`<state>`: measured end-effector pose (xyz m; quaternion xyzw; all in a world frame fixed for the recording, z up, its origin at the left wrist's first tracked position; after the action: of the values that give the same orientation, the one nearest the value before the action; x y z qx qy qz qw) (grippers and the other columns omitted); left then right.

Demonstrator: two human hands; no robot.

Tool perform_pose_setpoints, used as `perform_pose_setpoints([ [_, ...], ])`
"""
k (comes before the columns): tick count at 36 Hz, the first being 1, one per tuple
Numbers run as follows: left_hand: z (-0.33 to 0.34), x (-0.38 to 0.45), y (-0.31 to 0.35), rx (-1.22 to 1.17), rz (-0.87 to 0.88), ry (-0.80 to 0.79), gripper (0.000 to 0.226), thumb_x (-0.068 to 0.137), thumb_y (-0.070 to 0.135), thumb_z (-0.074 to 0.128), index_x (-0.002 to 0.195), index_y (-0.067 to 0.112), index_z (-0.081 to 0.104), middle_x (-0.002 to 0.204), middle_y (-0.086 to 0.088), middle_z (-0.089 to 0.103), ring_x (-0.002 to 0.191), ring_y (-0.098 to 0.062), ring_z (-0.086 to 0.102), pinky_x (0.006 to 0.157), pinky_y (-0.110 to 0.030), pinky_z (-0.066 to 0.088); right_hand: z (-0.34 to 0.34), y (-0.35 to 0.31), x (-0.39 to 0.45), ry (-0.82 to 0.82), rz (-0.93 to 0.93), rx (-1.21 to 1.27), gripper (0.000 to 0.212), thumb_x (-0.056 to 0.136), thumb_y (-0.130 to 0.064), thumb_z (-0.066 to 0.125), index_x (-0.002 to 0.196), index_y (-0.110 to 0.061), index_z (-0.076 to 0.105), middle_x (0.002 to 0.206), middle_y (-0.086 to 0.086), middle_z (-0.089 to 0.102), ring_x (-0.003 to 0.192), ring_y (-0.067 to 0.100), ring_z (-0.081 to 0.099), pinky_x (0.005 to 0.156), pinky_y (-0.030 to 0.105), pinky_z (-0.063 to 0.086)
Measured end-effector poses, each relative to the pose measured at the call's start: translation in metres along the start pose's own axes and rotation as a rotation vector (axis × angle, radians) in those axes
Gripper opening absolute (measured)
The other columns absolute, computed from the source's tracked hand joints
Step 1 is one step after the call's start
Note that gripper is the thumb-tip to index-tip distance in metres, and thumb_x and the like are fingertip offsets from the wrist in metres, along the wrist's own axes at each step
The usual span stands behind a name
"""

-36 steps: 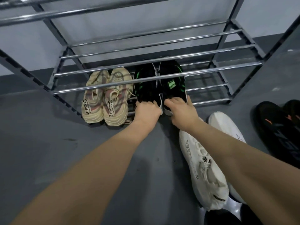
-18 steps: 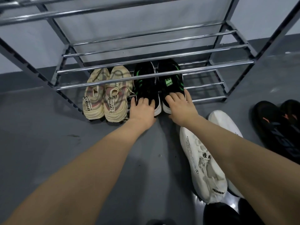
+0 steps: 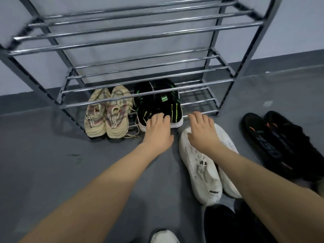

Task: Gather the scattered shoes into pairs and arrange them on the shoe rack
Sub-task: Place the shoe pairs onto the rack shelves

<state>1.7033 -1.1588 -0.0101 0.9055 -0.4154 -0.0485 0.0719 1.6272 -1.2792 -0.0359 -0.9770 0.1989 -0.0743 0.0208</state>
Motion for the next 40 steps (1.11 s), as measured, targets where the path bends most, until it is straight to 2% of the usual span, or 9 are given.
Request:
perform_pose_setpoints([
  [4,0.005,-0.008,0.030,-0.003,0.104,-0.051,0.048,0.090,0.032,0.054,0.131,0.011,0.040,0.132,-0.006,0.038,0.125,-0.026,0.031,0.103,-0.035,0.023,-0.001,0.022,-0.031,-0.070,0.051,-0.030,0.034,0.090,-0.027,0.051,0.120,-0.012,0.044,0.121,0.004,0.044,0.111,0.026,0.043,0.094,0.034,0.028],
  [7,0.011,-0.015,0.053,0.003,0.163,-0.113,0.047,0.090,0.033,0.052,0.131,0.011,0.042,0.133,-0.007,0.040,0.126,-0.026,0.031,0.103,-0.036,0.022,-0.001,0.036,-0.055,-0.125,0.089,-0.025,0.033,0.090,-0.035,0.050,0.114,-0.014,0.047,0.115,0.002,0.048,0.108,0.026,0.046,0.093,0.036,0.028],
  [13,0.037,-0.038,0.093,-0.010,0.254,-0.298,0.039,0.088,0.025,0.049,0.125,0.011,0.049,0.129,-0.008,0.044,0.124,-0.027,0.032,0.104,-0.038,0.023,0.000,0.062,-0.101,-0.185,0.137,-0.058,0.025,0.090,-0.034,0.047,0.103,-0.015,0.056,0.107,0.001,0.056,0.106,0.024,0.049,0.090,0.035,0.026],
  [19,0.067,-0.065,0.116,0.010,0.365,-0.423,0.049,0.084,0.040,0.052,0.124,0.010,0.047,0.127,-0.008,0.041,0.122,-0.027,0.032,0.105,-0.037,0.025,0.007,0.078,-0.132,-0.372,0.178,-0.077,0.034,0.082,-0.034,0.048,0.111,-0.016,0.052,0.115,0.000,0.054,0.112,0.023,0.046,0.097,0.035,0.024],
  [23,0.081,-0.071,0.121,0.081,0.318,-0.401,0.074,0.074,0.062,0.060,0.124,0.010,0.044,0.127,-0.007,0.042,0.120,-0.027,0.036,0.102,-0.037,0.027,0.009,0.084,-0.139,-0.373,0.217,-0.050,0.045,0.081,-0.041,0.049,0.117,-0.015,0.047,0.124,0.001,0.052,0.118,0.024,0.045,0.100,0.037,0.023],
  [26,0.088,-0.073,0.124,0.085,0.267,-0.379,0.081,0.068,0.065,0.067,0.122,0.010,0.043,0.126,-0.007,0.048,0.117,-0.027,0.039,0.099,-0.036,0.029,0.014,0.086,-0.144,-0.439,0.138,-0.124,0.053,0.080,-0.049,0.051,0.120,-0.014,0.048,0.127,0.003,0.047,0.121,0.025,0.040,0.104,0.038,0.022],
  [32,0.088,-0.071,0.127,0.123,0.334,-0.336,0.062,0.077,0.060,0.062,0.113,0.011,0.049,0.117,-0.005,0.057,0.113,-0.026,0.042,0.096,-0.035,0.029,0.020,0.081,-0.147,-0.412,0.103,-0.169,0.054,0.080,-0.043,0.055,0.122,-0.010,0.050,0.127,0.008,0.044,0.123,0.028,0.037,0.107,0.037,0.021],
  [36,0.083,-0.067,0.127,0.165,0.402,-0.306,0.039,0.088,0.043,0.056,0.112,0.013,0.051,0.114,-0.005,0.060,0.112,-0.024,0.046,0.096,-0.035,0.028,0.020,0.078,-0.143,-0.376,0.048,-0.107,0.038,0.080,-0.034,0.057,0.112,-0.012,0.056,0.119,0.006,0.047,0.116,0.027,0.040,0.102,0.036,0.023],
  [40,0.075,-0.058,0.123,0.215,0.442,-0.261,0.018,0.093,0.026,0.051,0.106,0.013,0.051,0.109,-0.006,0.061,0.102,-0.025,0.056,0.091,-0.033,0.031,0.018,0.078,-0.141,-0.291,0.046,0.048,0.034,0.079,-0.035,0.060,0.107,-0.016,0.053,0.111,-0.001,0.053,0.113,0.021,0.044,0.101,0.031,0.015],
])
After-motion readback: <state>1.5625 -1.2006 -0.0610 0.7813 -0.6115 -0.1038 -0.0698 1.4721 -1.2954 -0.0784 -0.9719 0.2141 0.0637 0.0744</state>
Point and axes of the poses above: each hand's wrist, its own x-axis towards the middle knuckle, its own z-axis out of the palm, y = z × x, the point moved 4 cm from there along x, towards the middle knuckle
